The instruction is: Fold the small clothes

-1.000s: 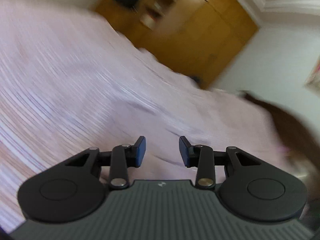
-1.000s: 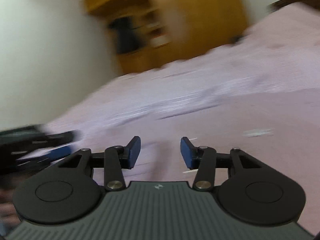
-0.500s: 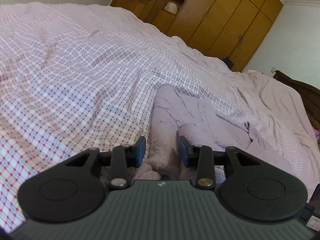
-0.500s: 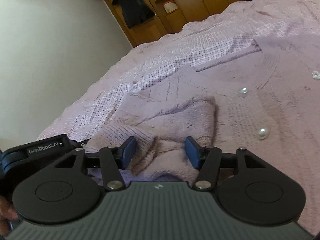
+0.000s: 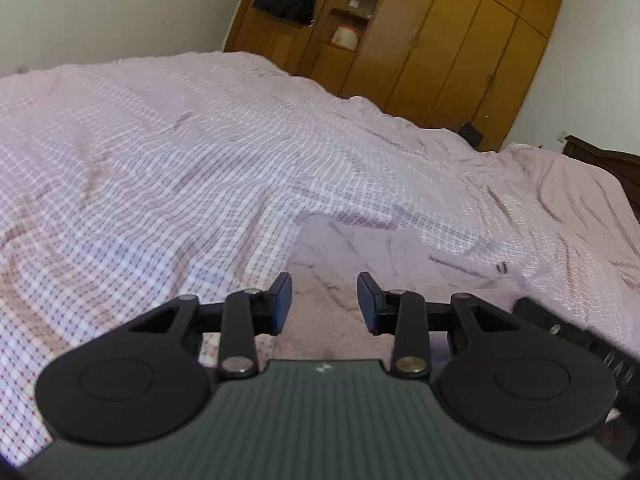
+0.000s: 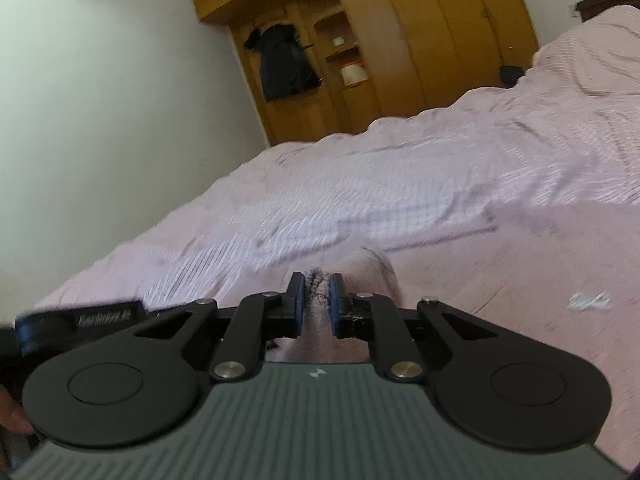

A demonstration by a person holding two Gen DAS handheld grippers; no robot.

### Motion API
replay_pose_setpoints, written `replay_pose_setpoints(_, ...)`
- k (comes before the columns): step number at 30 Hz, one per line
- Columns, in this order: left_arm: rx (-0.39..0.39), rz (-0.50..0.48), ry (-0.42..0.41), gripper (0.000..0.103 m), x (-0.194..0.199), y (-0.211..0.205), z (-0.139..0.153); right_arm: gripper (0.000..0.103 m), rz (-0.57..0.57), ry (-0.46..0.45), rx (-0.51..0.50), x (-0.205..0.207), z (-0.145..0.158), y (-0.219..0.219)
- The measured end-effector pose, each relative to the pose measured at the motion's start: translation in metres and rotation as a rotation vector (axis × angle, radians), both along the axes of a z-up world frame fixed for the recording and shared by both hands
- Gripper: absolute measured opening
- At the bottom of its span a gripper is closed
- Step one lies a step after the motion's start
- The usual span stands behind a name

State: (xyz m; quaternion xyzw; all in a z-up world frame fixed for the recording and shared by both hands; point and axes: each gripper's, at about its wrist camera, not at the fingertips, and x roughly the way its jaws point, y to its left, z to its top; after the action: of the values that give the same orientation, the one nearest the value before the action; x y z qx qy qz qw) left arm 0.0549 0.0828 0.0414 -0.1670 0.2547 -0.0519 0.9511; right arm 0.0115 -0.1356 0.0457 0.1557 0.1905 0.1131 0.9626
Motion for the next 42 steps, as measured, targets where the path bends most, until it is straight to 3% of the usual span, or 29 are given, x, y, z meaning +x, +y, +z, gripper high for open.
replay_pose_setpoints(13,0.042,-0.023,0.009,0.038,-0.002,-0.011,-0.005,0.013,-0.053,0.055,0.029,-0.003,0.001,-0.053)
replay_pose_setpoints(17,0.030,-0.007,0.100,0.038,0.009,-0.008,-0.022,0.013,-0.044,0.074,0.023,-0.009,0.003,-0.061)
replay_pose_setpoints(20,0.016,0.024,0.174,0.038,0.018,-0.003,-0.033,0.007,-0.065,0.025,0.013,-0.014,0.008,-0.073)
replay_pose_setpoints(23,-0.014,0.023,0.180,0.038,0.020,0.003,-0.035,0.002,-0.077,-0.002,0.033,-0.020,0.016,-0.093)
replay_pose_setpoints(27,-0.026,0.034,0.180,0.038,0.022,0.004,-0.035,0.003,-0.096,0.129,0.023,-0.003,0.015,-0.108)
replay_pose_setpoints(28,-0.028,0.039,0.179,0.038,0.022,0.004,-0.036,0.015,-0.095,0.165,0.029,0.004,0.013,-0.107)
replay_pose_setpoints(29,-0.026,0.043,0.177,0.038,0.023,0.003,-0.037,0.042,-0.072,0.205,0.032,0.013,0.011,-0.103)
replay_pose_setpoints(31,-0.007,0.041,0.167,0.039,0.023,-0.003,-0.038,0.073,-0.030,0.287,0.026,0.028,0.007,-0.086)
replay_pose_setpoints(33,0.032,0.027,0.157,0.039,0.022,-0.009,-0.040,0.074,-0.035,0.349,0.084,0.038,-0.002,-0.076)
replay_pose_setpoints(35,0.033,0.020,0.155,0.039,0.023,-0.010,-0.040,0.070,-0.029,0.404,0.153,0.047,-0.015,-0.068)
replay_pose_setpoints(38,0.004,0.016,0.158,0.039,0.023,-0.006,-0.041,0.055,-0.043,0.339,0.051,0.049,-0.022,-0.049)
replay_pose_setpoints(39,-0.008,0.015,0.160,0.039,0.023,-0.004,-0.042,0.042,-0.031,0.341,0.029,0.050,-0.023,-0.044)
replay_pose_setpoints(40,-0.020,0.015,0.164,0.039,0.023,-0.003,-0.042,0.016,-0.007,0.360,0.035,0.051,-0.024,-0.043)
replay_pose_setpoints(41,-0.030,0.015,0.168,0.039,0.024,-0.002,-0.042,0.007,0.014,0.383,0.062,0.052,-0.026,-0.045)
replay_pose_setpoints(42,-0.038,0.016,0.170,0.039,0.025,-0.002,-0.043,0.006,0.023,0.381,0.092,0.049,-0.024,-0.049)
